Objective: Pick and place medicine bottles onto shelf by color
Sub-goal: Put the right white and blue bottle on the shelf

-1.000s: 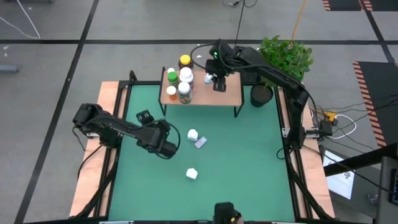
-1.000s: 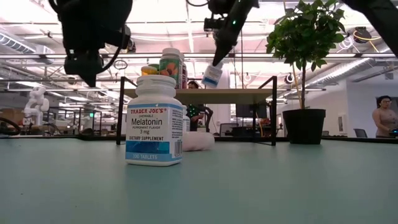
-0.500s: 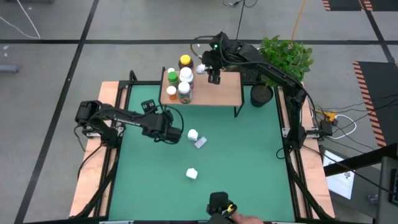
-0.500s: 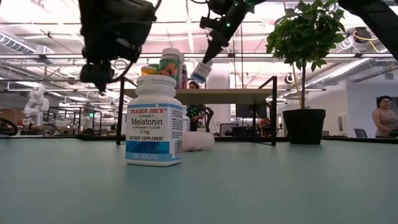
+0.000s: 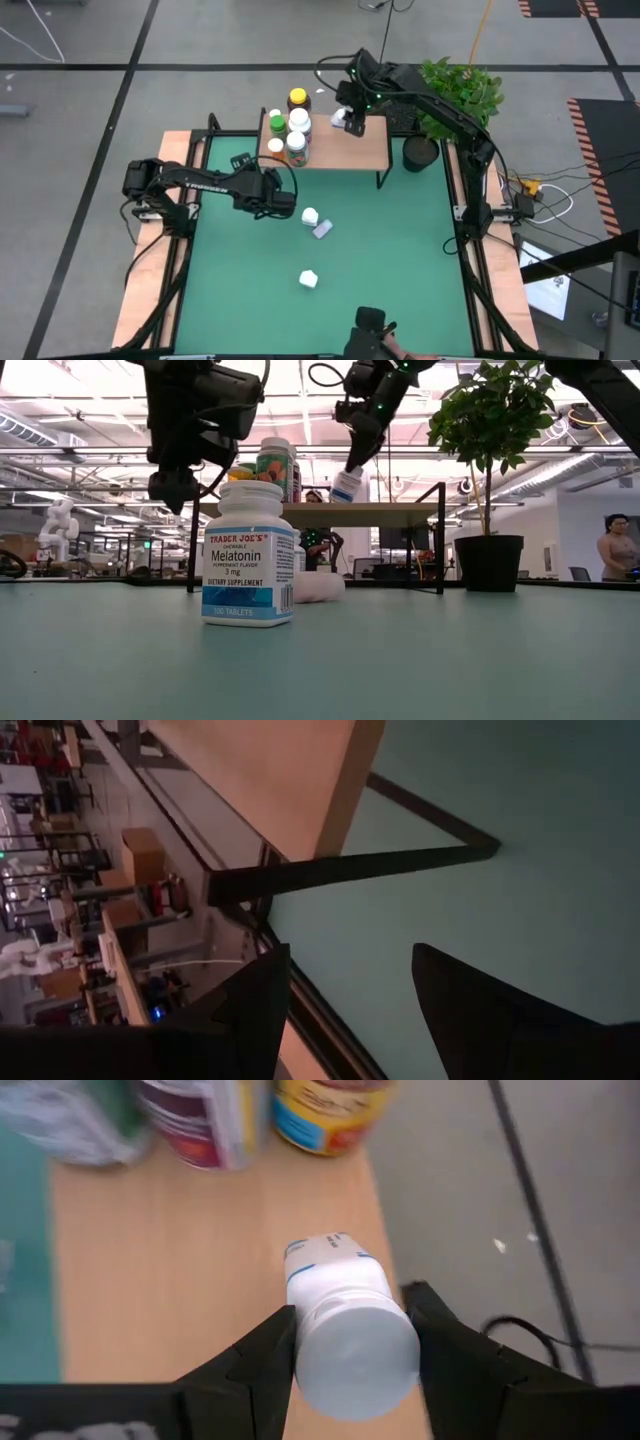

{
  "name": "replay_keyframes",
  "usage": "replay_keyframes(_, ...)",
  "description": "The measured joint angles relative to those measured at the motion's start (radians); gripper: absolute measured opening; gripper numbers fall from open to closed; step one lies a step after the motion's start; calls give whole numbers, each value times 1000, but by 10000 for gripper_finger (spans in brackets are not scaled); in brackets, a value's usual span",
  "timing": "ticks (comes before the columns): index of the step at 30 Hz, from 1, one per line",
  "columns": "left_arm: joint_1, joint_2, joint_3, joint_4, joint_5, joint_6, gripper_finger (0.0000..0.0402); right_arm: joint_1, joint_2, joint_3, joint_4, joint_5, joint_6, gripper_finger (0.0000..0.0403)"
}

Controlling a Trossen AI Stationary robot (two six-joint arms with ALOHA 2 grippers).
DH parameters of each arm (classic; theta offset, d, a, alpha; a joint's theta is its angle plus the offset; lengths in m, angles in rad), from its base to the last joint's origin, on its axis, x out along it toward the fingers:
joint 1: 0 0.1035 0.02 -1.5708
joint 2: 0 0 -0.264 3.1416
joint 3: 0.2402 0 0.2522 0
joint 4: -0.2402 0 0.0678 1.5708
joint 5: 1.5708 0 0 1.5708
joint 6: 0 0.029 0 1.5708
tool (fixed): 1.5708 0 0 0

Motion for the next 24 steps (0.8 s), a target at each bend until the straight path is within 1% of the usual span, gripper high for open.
replay_keyframes(3, 0, 0, 0, 13, 0, 10, 211, 1, 0, -1, 2, -48, 13, 178)
replay_keyframes(13, -1, 0, 0, 14, 1, 12, 211, 12, 0, -70, 58, -45, 18, 178)
replay_keyframes(18, -1, 0, 0, 13, 1, 5, 211, 11, 0, -78, 70, -44, 26, 179)
replay_keyframes(24, -1, 0, 0, 13, 1, 3, 211, 11, 0, -79, 94, -44, 26, 202)
